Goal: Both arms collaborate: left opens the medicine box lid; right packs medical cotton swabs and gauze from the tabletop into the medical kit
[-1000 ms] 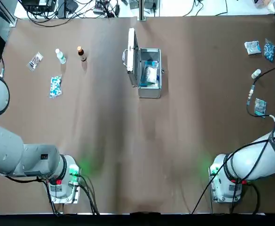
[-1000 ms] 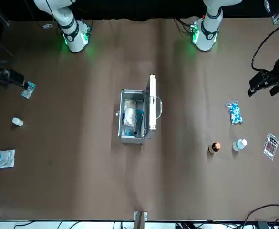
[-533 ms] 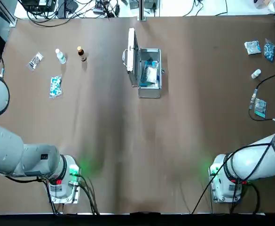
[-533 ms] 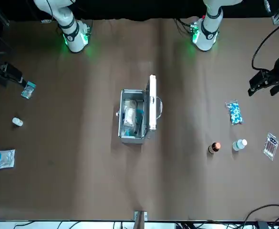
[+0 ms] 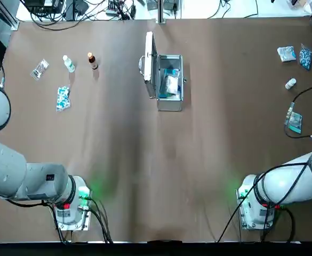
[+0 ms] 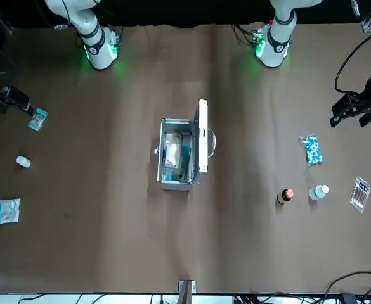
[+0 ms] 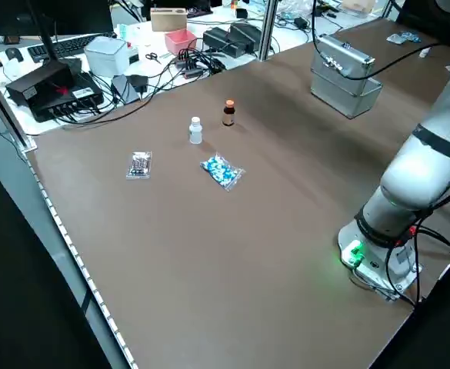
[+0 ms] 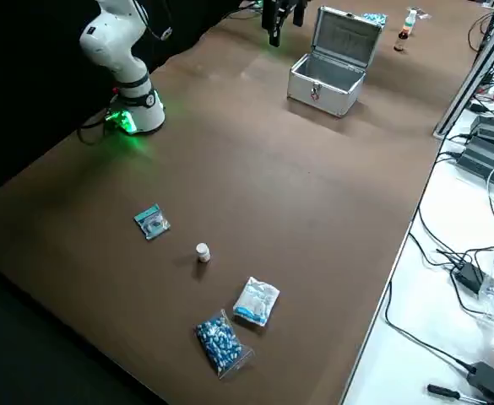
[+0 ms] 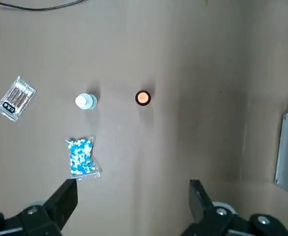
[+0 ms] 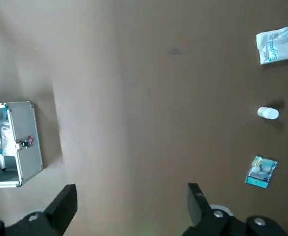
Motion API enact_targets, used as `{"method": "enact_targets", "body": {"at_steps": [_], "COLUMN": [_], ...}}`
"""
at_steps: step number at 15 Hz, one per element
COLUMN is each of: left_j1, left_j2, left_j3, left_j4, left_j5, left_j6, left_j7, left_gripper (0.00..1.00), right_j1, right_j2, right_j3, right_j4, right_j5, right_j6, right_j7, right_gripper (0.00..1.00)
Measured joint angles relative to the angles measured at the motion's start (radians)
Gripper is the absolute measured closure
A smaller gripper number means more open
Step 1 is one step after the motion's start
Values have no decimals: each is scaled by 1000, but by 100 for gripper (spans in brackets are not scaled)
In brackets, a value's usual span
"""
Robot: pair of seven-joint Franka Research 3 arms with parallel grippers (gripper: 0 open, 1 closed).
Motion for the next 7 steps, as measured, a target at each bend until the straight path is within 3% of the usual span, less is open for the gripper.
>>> {"method": "enact_targets", "body": {"at_steps": [4, 5, 7], "left_j1": [6, 6, 6], "left_j2": [0, 0, 0], "left_j3": [1, 1, 2], "left_j4": [9, 9, 9], "left_j5": [0, 0, 0], "left_j6": [0, 0, 0], "left_j7": [0, 0, 0], "left_gripper": [0, 0, 0], "right_j1": [-9, -27, -127], "right_j2": [-1, -1, -1], "right_j3": [7, 26, 129], "right_j4": [-4, -5, -5], "right_j5": [0, 0, 0], "right_j6": [0, 0, 0], "right_j7": [0, 0, 0], "right_gripper": [1, 1, 1]}}
